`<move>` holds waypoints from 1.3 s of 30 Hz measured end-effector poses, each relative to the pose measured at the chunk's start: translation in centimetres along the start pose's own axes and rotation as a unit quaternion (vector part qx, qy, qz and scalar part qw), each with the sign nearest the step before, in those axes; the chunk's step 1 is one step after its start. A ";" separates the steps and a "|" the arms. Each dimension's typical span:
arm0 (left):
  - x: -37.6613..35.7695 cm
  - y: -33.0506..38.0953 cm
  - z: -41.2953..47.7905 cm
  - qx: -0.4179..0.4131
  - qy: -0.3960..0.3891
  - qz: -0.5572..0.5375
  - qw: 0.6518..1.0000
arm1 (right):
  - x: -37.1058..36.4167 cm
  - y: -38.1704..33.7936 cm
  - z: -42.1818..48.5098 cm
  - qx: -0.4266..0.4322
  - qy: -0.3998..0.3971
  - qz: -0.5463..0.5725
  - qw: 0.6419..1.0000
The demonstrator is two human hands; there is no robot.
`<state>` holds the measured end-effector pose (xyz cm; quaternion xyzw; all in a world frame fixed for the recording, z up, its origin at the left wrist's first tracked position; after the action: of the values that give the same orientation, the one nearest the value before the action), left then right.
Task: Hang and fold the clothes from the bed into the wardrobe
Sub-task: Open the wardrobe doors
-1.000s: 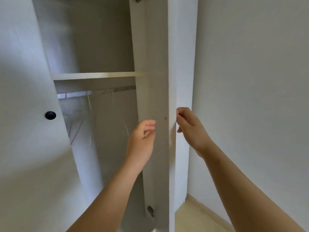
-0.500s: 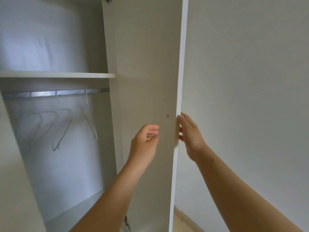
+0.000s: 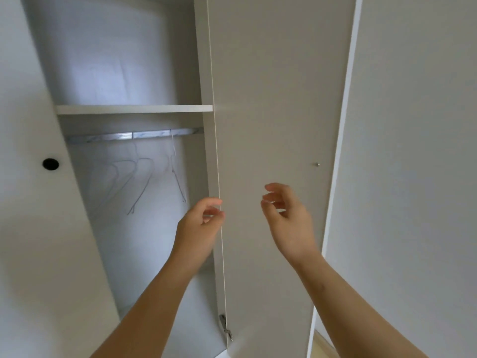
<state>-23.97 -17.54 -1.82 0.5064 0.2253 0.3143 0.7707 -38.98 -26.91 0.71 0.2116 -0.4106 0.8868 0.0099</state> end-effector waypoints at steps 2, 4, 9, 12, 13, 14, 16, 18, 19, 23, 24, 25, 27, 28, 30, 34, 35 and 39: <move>2.5 -0.2 0.1 -0.005 0.025 0.023 0.999 | -2.5 -0.4 0.1 0.001 -0.028 0.019 0.999; 5.5 -0.4 0.2 -0.012 0.061 0.044 0.997 | -5.2 -1.1 0.2 0.008 -0.063 0.031 0.998; 13.0 0.4 0.9 -0.036 0.131 0.166 0.977 | -12.6 -4.1 0.2 0.013 -0.149 0.068 0.986; 17.2 0.9 2.2 -0.040 0.159 0.223 0.961 | -16.7 -6.1 0.2 0.019 -0.177 0.096 0.979; 19.2 1.1 2.9 -0.042 0.175 0.243 0.953 | -18.4 -7.2 0.3 0.025 -0.187 0.110 0.976; 21.0 1.3 3.6 -0.045 0.187 0.263 0.945 | -20.0 -8.2 0.4 0.029 -0.196 0.118 0.973; 24.2 1.8 5.2 -0.053 0.209 0.304 0.928 | -23.1 -9.8 0.8 0.040 -0.212 0.124 0.968; 26.8 2.1 6.8 -0.064 0.227 0.336 0.912 | -26.0 -11.1 1.2 0.046 -0.231 0.131 0.963; 27.9 2.3 7.7 -0.068 0.231 0.347 0.906 | -27.3 -11.5 1.4 0.047 -0.239 0.135 0.960; 29.9 2.1 11.3 -0.066 0.206 0.415 0.884 | -30.7 -12.5 2.4 0.047 -0.242 0.143 0.958; 30.1 2.0 12.1 -0.072 0.198 0.441 0.872 | -31.3 -12.7 2.6 0.045 -0.240 0.145 0.959; 30.4 2.0 12.8 -0.078 0.194 0.464 0.861 | -31.8 -12.8 2.8 0.043 -0.239 0.144 0.959; 30.8 1.8 14.1 -0.081 0.187 0.488 0.848 | -32.7 -12.8 3.2 0.035 -0.237 0.144 0.960; 30.9 1.7 14.7 -0.081 0.182 0.490 0.848 | -33.1 -12.8 3.4 0.029 -0.238 0.146 0.960; 30.6 1.6 15.5 -0.094 0.171 0.488 0.851 | -33.6 -12.7 3.6 0.021 -0.236 0.153 0.959; 30.3 1.9 15.8 -0.112 0.181 0.472 0.855 | -33.9 -12.5 3.8 0.012 -0.233 0.160 0.959; 30.3 2.0 15.7 -0.111 0.187 0.476 0.852 | -33.9 -12.5 3.7 0.009 -0.231 0.164 0.959; 29.6 2.8 13.9 -0.117 0.211 0.477 0.845 | -33.9 -12.6 2.6 0.001 -0.226 0.182 0.957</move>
<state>5.31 -4.49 5.27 0.3792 0.0746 0.7663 0.5133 -4.76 -15.21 -1.67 0.3282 -0.4329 0.8032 -0.2445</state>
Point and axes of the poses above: each hand's wrist, its own z-axis towards the middle knuckle, its own x-axis out of the back of the hand, y = z × x, the point moved 7 cm from there along z, towards the middle knuckle, and after that the axes turned 12 degrees about -z, right-handed, at the moved point
